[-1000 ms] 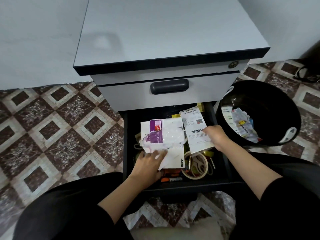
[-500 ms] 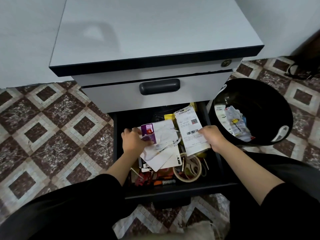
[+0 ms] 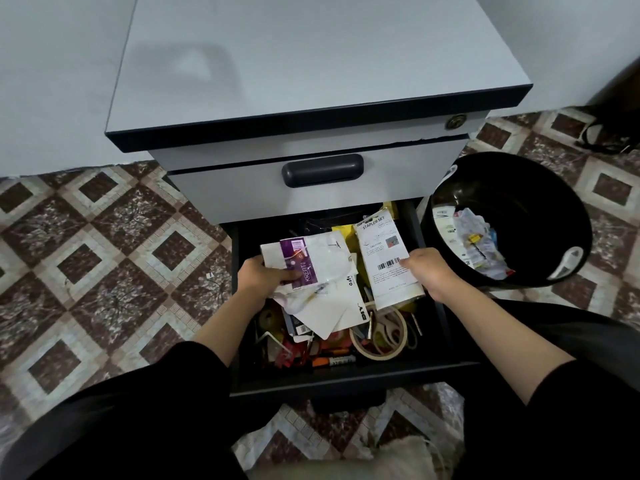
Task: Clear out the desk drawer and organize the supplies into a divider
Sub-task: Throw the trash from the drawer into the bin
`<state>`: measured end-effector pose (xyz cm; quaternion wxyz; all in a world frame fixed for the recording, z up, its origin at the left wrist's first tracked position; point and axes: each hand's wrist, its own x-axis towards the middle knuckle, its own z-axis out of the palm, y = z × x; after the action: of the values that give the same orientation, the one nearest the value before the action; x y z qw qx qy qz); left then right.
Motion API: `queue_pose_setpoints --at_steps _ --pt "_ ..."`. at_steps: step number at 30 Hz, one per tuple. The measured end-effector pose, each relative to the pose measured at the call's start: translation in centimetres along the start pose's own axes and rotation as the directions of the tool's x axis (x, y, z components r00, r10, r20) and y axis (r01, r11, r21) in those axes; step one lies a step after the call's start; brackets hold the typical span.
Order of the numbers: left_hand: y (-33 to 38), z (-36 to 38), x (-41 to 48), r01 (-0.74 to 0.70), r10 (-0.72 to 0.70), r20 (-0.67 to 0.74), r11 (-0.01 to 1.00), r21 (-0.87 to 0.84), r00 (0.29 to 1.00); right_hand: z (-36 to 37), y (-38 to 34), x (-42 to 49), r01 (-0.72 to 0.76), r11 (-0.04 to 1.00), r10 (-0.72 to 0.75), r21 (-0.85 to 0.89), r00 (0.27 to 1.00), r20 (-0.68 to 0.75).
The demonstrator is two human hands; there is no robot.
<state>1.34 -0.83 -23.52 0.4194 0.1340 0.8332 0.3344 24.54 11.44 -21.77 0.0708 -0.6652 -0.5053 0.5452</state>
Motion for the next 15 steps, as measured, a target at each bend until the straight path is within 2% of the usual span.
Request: queue_pose_setpoints --at_steps 4,9,15 --pt "0.4 -0.9 -1.1 0.045 -0.027 0.081 0.974 -0.223 0.996 -0.2 -0.6 -0.7 0.006 1.0 -0.006 0.006 1.0 0.001" --pt "0.2 -1.9 -2.5 0.049 -0.02 0.112 0.963 -0.264 0.994 -0.8 -1.3 -2.0 0.022 0.999 -0.022 0.028 1.0 -0.005" --pt "-0.4 -3.1 -4.1 0.06 -0.038 0.07 0.936 -0.347 0.997 -1.7 -1.8 -4.2 0.077 0.997 -0.077 0.005 0.997 -0.008"
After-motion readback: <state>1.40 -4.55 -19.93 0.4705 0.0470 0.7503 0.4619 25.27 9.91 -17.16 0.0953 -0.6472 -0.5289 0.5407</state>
